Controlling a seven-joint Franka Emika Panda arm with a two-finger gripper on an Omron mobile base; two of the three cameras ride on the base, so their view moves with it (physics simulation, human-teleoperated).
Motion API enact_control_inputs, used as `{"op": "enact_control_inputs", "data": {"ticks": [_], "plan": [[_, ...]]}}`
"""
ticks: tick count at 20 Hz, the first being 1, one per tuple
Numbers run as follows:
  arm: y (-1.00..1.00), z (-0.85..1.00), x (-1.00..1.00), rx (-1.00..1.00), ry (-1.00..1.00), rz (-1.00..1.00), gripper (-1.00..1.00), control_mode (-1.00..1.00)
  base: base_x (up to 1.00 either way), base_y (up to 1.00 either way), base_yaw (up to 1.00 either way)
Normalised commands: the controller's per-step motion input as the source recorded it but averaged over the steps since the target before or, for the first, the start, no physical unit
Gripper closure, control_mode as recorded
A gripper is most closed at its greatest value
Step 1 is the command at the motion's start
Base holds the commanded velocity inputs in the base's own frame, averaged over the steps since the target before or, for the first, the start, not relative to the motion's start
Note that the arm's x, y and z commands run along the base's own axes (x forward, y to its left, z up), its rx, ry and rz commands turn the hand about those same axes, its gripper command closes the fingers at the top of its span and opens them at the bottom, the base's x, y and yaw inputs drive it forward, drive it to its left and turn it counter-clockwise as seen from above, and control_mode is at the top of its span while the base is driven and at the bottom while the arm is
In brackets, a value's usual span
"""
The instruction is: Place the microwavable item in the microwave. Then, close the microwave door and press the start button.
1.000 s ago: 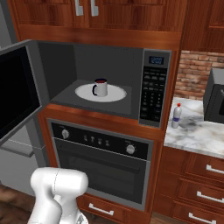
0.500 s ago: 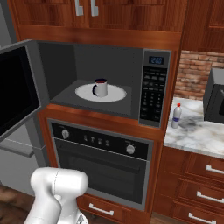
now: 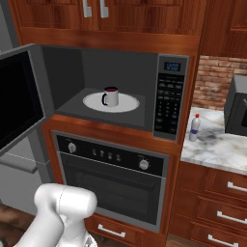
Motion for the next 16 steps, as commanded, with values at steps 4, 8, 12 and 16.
{"op": "enact_control_inputs", "data": {"ticks": [4, 8, 12, 16], "plan": [[-0.85, 0.01, 0.0, 0.0, -0.02, -0.21, -1.0, -1.0, 0.0, 0.0, 0.0], [-1.0, 0.02, -0.1, 0.05, -0.03, -0.2, -1.0, -1.0, 0.0, 0.0, 0.0], [-1.0, 0.11, -0.14, 0.08, -0.04, -0.2, -1.0, -1.0, 0.0, 0.0, 0.0], [-1.0, 0.21, -0.15, 0.06, -0.07, -0.2, -1.0, -1.0, 0.0, 0.0, 0.0]]}}
